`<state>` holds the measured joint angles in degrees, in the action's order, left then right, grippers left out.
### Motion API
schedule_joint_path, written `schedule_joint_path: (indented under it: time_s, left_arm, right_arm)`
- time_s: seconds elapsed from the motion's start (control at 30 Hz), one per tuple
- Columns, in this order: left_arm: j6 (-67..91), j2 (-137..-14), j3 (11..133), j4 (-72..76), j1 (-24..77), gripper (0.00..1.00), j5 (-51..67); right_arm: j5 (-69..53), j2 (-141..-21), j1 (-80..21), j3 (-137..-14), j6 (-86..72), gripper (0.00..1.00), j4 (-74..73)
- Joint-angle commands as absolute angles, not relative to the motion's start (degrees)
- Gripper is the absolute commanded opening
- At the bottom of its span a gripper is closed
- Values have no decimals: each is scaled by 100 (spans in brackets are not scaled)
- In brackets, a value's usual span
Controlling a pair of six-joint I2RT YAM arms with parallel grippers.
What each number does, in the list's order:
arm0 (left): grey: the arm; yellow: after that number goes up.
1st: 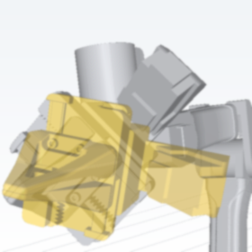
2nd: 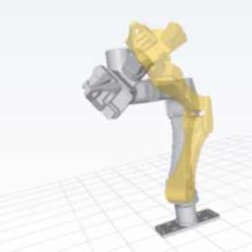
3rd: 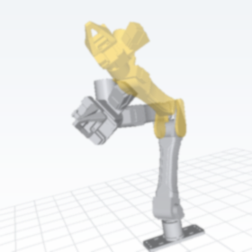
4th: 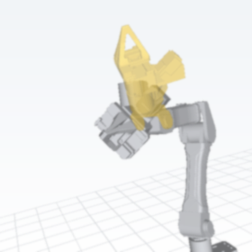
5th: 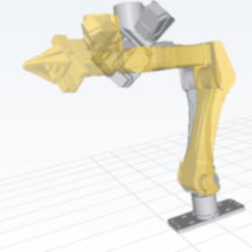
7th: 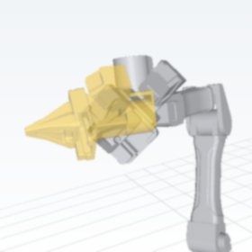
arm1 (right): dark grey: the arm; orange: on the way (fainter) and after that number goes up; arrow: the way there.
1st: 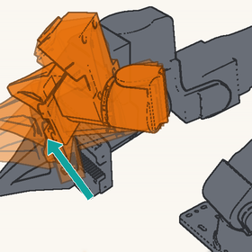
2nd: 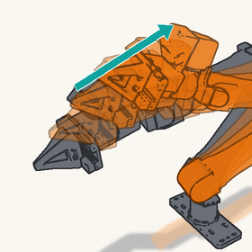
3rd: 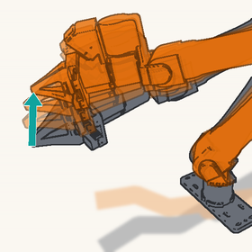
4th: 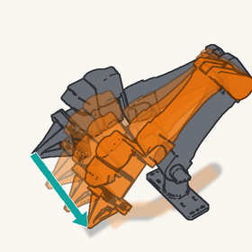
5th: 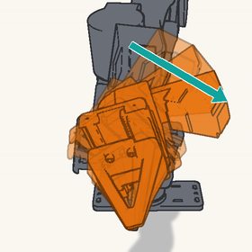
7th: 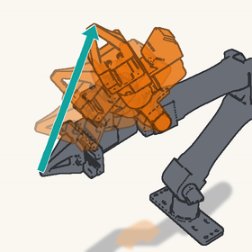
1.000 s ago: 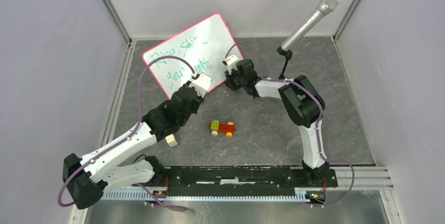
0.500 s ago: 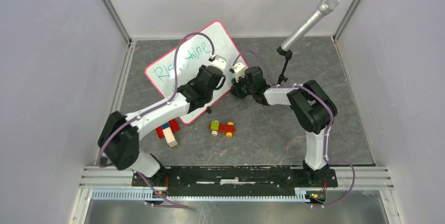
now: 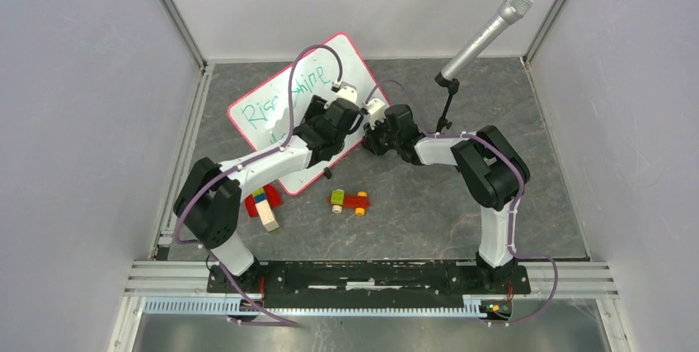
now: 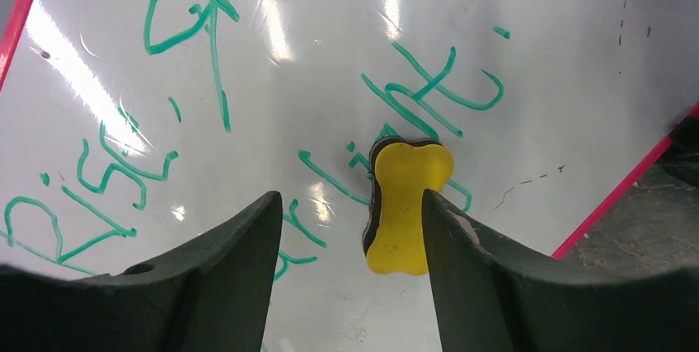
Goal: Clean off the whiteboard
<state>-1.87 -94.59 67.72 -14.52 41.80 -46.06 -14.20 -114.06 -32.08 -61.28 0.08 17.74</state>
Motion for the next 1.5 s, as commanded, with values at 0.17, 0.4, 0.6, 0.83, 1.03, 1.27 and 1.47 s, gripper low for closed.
schedule_joint_path:
  time_s: [0.17, 0.4, 0.6, 0.83, 1.03, 1.27, 1.47]
  left_arm:
    - [683, -9405, 6864, -1729, 4157, 80, -3986]
    - [774, -9772, 6998, -1756, 4149, 72, -4526]
    - [716, -9923, 6866, -1502, 4145, 61, -4877]
    - [743, -9984, 6864, -1382, 4131, 47, -4804]
    - [691, -10092, 6996, -1504, 4042, 38, -4744]
    - [365, -9686, 6917, -1365, 3585, 35, -4804]
    - [-66, -9345, 6949, -1111, 3169, 33, -4653]
  right_arm:
    - [-2022, -11357, -3301, -6269, 9, 0, 1498]
    - [-1943, -11312, -3289, -6253, 9, 0, 1480]
    - [-1844, -11347, -3294, -6329, 46, 0, 1355]
    - [-1866, -11327, -3296, -6325, 73, 0, 1357]
    - [-1883, -11407, -3296, -6406, 87, 0, 1285]
    - [-1883, -11465, -3297, -6420, 61, 0, 1278]
    - [-1900, -11573, -3296, -6497, 9, 0, 1261]
